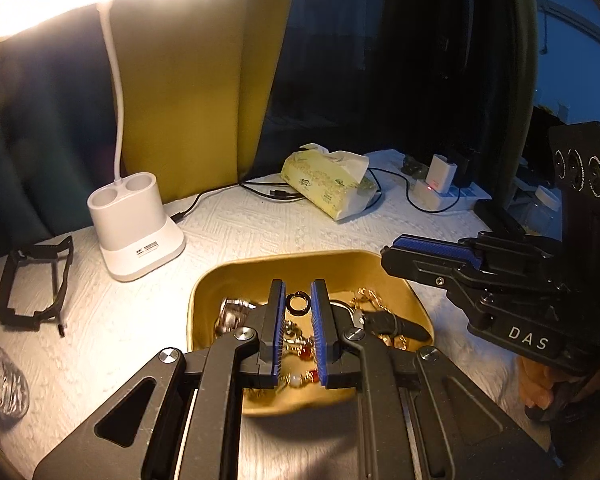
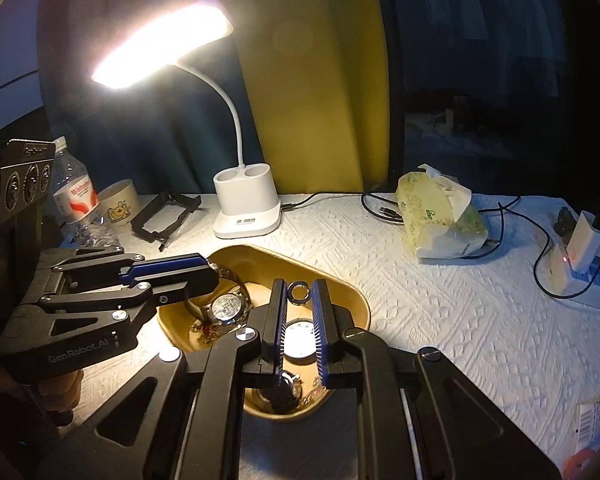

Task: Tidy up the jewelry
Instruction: 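Lower both tools into the tan box and open them to release the rings, then withdraw both open tools from the tan box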

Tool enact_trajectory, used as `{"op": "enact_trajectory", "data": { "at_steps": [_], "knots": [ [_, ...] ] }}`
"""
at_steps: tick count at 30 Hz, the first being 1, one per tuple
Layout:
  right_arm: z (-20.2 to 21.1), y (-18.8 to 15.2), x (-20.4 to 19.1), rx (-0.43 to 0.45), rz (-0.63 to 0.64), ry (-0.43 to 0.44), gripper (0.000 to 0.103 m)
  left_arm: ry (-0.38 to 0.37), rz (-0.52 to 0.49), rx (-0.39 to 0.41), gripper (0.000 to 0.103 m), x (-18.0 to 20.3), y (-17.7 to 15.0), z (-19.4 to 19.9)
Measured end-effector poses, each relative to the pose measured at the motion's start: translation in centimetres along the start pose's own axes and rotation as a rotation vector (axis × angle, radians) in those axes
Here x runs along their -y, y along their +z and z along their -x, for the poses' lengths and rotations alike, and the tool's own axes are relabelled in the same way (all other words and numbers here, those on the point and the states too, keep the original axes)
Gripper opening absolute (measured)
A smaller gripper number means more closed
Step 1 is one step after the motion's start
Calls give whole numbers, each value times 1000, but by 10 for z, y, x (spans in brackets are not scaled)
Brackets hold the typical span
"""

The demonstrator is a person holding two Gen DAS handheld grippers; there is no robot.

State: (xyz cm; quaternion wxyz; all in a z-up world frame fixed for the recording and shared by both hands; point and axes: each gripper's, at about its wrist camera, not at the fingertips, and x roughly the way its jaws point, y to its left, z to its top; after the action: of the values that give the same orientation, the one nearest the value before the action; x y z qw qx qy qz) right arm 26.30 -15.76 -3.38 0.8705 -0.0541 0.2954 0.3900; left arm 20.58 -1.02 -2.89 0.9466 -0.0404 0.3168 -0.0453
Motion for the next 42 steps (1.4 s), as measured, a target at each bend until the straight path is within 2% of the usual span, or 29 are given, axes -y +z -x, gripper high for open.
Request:
{"op": "enact_trajectory", "data": {
  "at_steps": [4,15,17,20,22,24,42],
  "knots": [
    [-8,3,5,-8,-6,-3,13,-12,18,-31,15,-5,6,-13],
    [-14,3,19,-21,-40,-43,14,11,29,-23,15,-7,13,-15],
    [-11,2,20,-20,-45,-55,18,5,30,-12,17,-6,14,-10],
    [-6,2,19,-14,-52,-63,30,4,26,8,29,-3,14,-1],
    [-1,1,17,-10,-52,-68,39,3,27,17,30,-3,14,7],
    [5,-1,15,-7,-53,-74,42,4,25,23,30,-2,13,13],
    [46,-30,-26,-15,-49,-107,46,32,33,68,30,2,-20,75]
  ]
}}
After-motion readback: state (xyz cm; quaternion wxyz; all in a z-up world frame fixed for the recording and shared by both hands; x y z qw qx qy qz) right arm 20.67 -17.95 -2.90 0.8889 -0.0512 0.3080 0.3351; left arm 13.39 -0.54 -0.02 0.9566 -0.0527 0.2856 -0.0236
